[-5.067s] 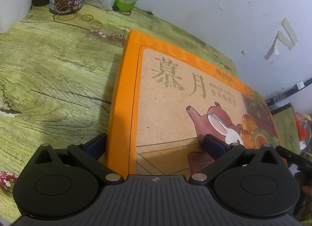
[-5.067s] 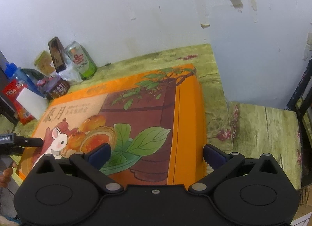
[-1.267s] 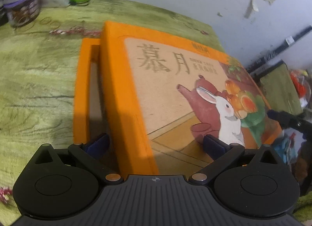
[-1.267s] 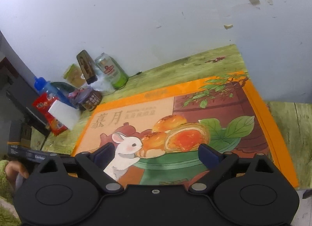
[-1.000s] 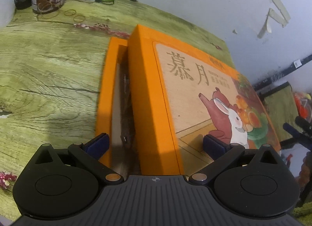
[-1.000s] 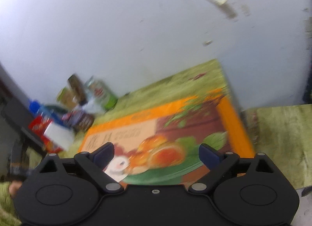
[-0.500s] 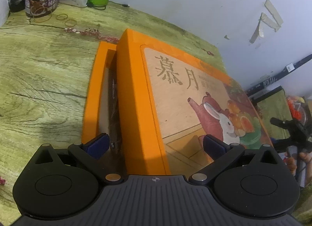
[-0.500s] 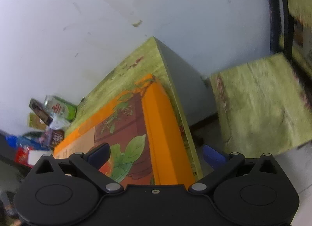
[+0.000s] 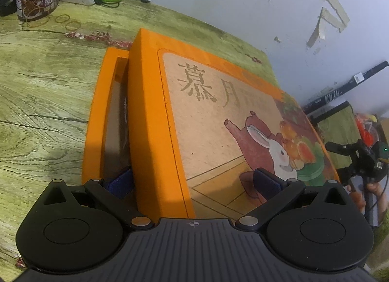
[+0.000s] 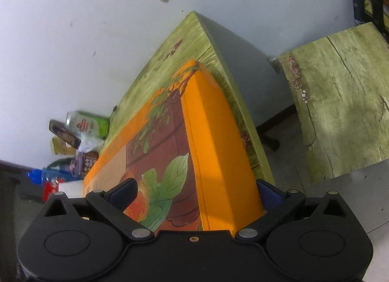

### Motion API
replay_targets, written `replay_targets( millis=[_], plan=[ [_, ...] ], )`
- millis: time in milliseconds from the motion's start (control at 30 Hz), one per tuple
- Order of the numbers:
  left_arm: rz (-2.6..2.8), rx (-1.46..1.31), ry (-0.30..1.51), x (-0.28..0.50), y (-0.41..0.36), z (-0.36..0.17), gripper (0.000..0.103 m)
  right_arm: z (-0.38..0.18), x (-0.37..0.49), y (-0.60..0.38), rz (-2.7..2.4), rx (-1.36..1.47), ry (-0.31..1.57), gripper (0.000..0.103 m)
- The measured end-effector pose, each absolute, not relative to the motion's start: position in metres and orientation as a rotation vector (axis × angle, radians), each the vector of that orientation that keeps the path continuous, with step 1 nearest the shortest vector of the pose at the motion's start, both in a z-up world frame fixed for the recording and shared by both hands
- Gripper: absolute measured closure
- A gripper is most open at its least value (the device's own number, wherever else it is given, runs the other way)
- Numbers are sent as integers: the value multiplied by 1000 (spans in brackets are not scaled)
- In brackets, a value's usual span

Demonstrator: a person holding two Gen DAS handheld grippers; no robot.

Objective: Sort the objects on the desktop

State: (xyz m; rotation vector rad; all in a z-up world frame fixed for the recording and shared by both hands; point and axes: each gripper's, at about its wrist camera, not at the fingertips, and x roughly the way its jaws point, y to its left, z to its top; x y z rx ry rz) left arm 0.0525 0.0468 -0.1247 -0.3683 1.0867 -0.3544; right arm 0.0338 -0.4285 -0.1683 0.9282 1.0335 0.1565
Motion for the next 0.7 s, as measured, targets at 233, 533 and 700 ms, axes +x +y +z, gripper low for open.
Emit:
replay_targets(
  millis=[233, 533, 700],
  plan=[
    [-348, -379, 1087, 54, 47, -127, 0, -169, 33, -427, 150, 933, 1032, 1],
    [-351, -385, 1082, 55, 47, -126, 0, -166, 34, -418, 150, 890, 1036, 0],
    [-353, -400, 1085, 54, 51, -123, 0, -155, 28, -413, 145, 862, 1014, 0]
  ],
)
